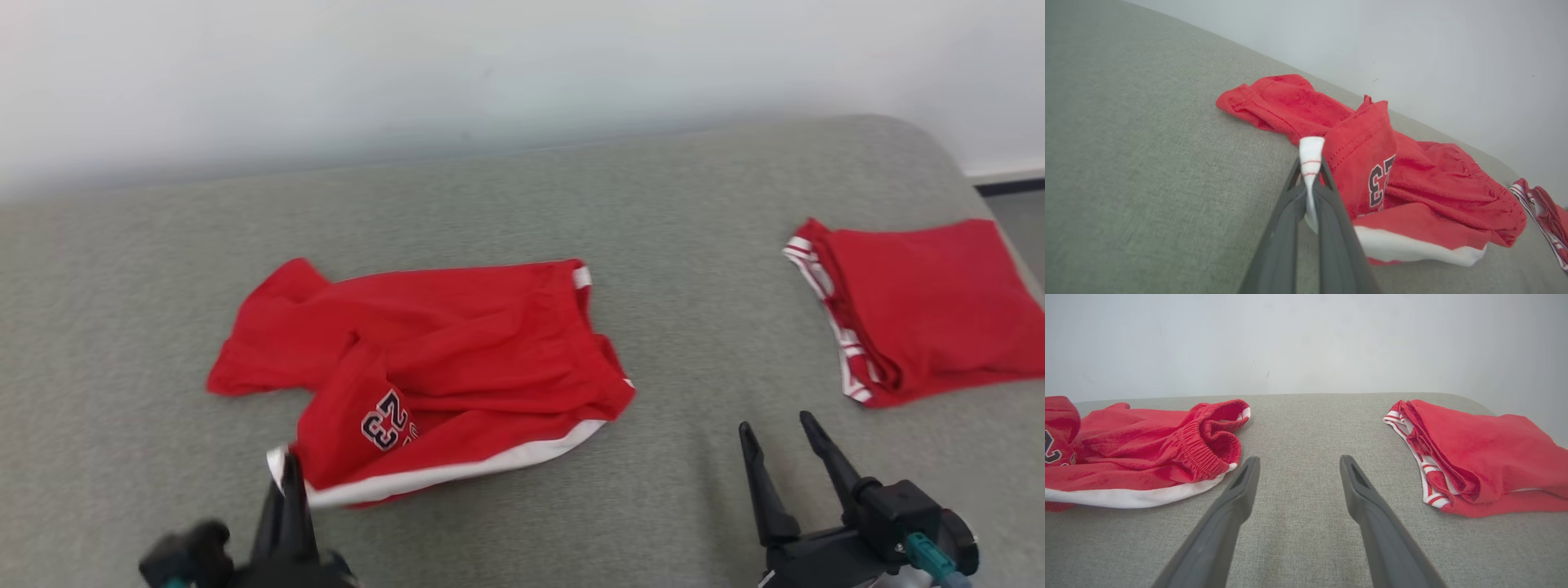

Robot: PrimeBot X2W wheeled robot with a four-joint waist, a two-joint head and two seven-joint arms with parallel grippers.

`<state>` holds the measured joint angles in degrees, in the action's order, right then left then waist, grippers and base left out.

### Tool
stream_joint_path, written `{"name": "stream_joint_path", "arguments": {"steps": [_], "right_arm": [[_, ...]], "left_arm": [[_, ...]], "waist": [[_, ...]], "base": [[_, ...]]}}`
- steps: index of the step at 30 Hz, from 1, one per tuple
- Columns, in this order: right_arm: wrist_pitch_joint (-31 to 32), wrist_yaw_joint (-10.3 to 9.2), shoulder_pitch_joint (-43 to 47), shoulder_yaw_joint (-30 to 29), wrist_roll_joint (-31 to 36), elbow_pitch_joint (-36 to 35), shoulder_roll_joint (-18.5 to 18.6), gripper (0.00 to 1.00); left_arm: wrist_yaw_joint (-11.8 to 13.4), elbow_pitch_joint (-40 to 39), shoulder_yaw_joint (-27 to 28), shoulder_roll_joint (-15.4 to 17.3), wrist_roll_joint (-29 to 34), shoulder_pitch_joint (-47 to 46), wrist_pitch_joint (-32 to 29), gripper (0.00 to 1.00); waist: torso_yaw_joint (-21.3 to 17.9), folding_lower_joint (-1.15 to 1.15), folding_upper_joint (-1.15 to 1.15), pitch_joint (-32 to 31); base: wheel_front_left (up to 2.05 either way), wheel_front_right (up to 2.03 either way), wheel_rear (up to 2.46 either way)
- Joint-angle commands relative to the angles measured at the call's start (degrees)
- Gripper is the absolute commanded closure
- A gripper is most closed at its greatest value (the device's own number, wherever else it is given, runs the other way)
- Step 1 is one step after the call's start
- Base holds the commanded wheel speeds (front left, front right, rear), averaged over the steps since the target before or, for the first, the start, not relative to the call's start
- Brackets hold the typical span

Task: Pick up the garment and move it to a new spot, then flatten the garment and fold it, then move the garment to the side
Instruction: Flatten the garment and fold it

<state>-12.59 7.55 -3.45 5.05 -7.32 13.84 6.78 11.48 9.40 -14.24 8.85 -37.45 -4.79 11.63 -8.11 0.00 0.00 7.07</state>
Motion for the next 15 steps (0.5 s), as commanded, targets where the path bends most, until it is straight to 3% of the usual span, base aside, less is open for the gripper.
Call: {"name": "stream_joint_path", "arguments": {"steps": [1, 6, 8, 9, 10, 11, 15], "right_arm": [[0.4, -0.11, 0.2, -0.2, 0.5, -0.6, 0.5, 0.00], [1.5, -0.11, 0.3, -1.0, 0.8, -2.3, 1.2, 0.00], [1.8, -0.11, 0.4, -1.1, 0.8, -2.9, 1.4, 0.00], [1.8, -0.11, 0.4, -1.1, 0.8, -2.9, 1.4, 0.00], [2.0, -0.11, 0.5, -1.2, 0.8, -3.1, 1.5, 0.00], [2.2, -0.11, 0.6, -1.3, 0.8, -3.2, 1.6, 0.00], [2.8, -0.11, 0.9, -1.1, 1.0, -3.9, 1.6, 0.00]], "left_arm": [[0.5, -1.1, 0.0, -0.7, -0.6, 2.5, 0.2, 1.00], [0.8, -2.6, -1.2, -2.0, -2.1, 7.5, -0.4, 1.00], [0.9, -2.4, -1.6, -2.6, -2.9, 8.7, -0.7, 0.58], [0.9, -2.4, -1.6, -2.6, -2.9, 8.7, -0.7, 0.58], [1.0, -2.1, -1.7, -2.8, -3.4, 9.4, -0.9, 0.17], [1.1, -1.9, -1.6, -3.0, -3.9, 9.9, -1.1, 0.00], [1.5, -1.5, -1.5, -3.5, -5.2, 11.7, -1.5, 0.00]], "waist": [[3.7, 0.00, 0.00, 0.1], [6.5, 0.00, 0.00, 0.4], [7.3, 0.00, 0.00, 0.6], [7.3, 0.00, 0.00, 0.6], [7.6, 0.00, 0.00, 0.6], [7.9, 0.00, 0.00, 0.7], [8.6, 0.00, 0.00, 0.7]], "base": [[0.00, 0.00, 0.00], [0.00, 0.00, 0.00], [0.00, 0.00, 0.00], [0.00, 0.00, 0.00], [0.00, 0.00, 0.00], [0.00, 0.00, 0.00], [0.00, 0.00, 0.00]]}}
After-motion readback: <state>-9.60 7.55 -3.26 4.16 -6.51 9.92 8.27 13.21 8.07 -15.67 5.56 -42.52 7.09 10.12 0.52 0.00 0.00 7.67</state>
